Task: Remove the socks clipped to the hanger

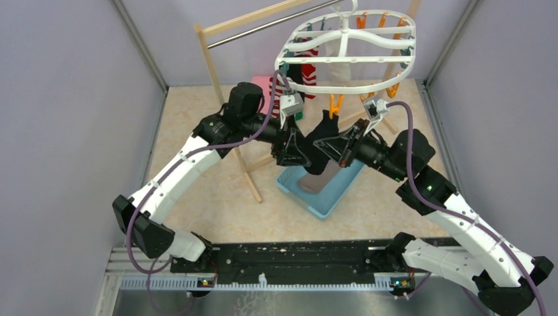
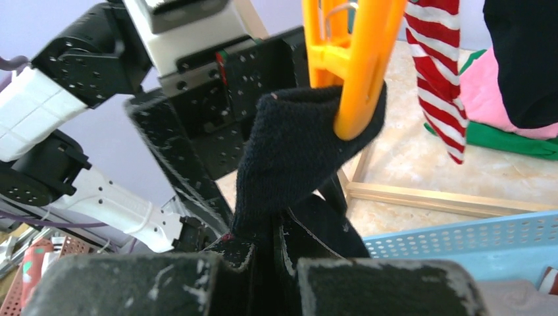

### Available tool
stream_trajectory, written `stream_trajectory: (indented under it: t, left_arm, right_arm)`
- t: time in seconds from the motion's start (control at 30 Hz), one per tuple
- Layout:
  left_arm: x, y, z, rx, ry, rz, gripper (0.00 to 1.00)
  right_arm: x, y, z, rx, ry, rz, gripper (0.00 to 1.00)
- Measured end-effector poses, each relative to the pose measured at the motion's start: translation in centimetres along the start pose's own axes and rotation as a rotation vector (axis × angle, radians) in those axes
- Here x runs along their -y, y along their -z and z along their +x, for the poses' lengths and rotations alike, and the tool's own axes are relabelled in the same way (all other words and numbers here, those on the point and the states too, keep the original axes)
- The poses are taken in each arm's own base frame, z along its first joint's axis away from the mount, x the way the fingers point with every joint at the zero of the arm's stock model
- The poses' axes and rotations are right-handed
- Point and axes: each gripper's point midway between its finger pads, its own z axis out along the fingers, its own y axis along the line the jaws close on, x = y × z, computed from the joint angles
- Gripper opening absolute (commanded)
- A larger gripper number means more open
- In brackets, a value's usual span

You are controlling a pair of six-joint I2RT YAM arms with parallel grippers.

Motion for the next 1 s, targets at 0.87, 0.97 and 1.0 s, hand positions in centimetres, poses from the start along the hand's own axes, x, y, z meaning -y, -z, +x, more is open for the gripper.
stream_trajectory:
  t: [0.87,0.97,1.0]
  left_arm:
    - [-0.8,-1.4,0.4,0.0,0.091,0.012,0.0]
    - [-1.1,-1.5,0.6,-0.002,0.091,-0.002,0.0]
    - [-1.1,-1.6,0.6,-0.004,0.091,-0.005,0.0]
  right_arm:
    - [1.3,0.2,-1.3,0.062,-0.022,0.08,0.71]
    - [1.9,0.5,-2.3,0.101,-0.002,0.122,0.71]
    - [1.9,0.5,-2.7,0.113,0.004,0.131,0.71]
